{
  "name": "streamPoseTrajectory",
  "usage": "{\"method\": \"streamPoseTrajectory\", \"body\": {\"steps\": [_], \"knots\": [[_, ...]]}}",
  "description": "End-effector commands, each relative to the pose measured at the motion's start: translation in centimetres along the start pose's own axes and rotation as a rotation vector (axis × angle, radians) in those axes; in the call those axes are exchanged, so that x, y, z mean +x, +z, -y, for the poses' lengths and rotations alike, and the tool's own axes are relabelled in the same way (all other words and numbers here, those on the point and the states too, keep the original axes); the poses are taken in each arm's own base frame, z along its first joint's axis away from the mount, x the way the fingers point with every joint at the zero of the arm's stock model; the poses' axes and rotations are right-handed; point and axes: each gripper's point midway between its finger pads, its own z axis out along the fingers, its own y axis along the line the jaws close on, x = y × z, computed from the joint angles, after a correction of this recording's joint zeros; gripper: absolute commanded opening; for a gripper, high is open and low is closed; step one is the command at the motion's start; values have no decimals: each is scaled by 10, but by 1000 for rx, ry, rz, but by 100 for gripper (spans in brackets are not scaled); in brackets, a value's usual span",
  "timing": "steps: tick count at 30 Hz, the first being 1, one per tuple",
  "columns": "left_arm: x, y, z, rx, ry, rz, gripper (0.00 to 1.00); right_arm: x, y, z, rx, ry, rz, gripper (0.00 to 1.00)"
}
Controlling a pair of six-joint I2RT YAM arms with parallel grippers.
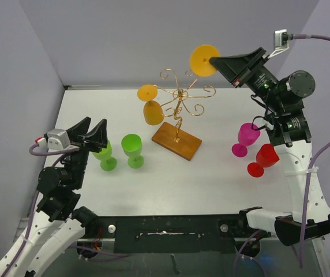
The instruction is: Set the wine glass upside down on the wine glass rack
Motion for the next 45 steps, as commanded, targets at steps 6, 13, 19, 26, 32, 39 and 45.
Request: {"method": "streamPoseTrajectory", "body": {"steps": [6,13,19,26,32,39,45], "knots": [[7,20,9,31,99,-49,58,-82,-42,52,120,-139,159,0],[36,22,13,51,89,-173,65,-86,-60,127,262,-61,177,0],[57,19,18,90,75,-233,66,-80,-66,181,415,-27,162,0],[67,19,26,158,94,-273,66,-52,-52,207,464,34,71,0],[67,17,16,128,103,-260,66,-16,-31,219,479,74,-20,0],[64,14,16,132,97,-244,65,8,-11,224,450,97,-96,0],[65,14,15,133,98,-251,65,19,-1,223,435,101,-134,0]]}}
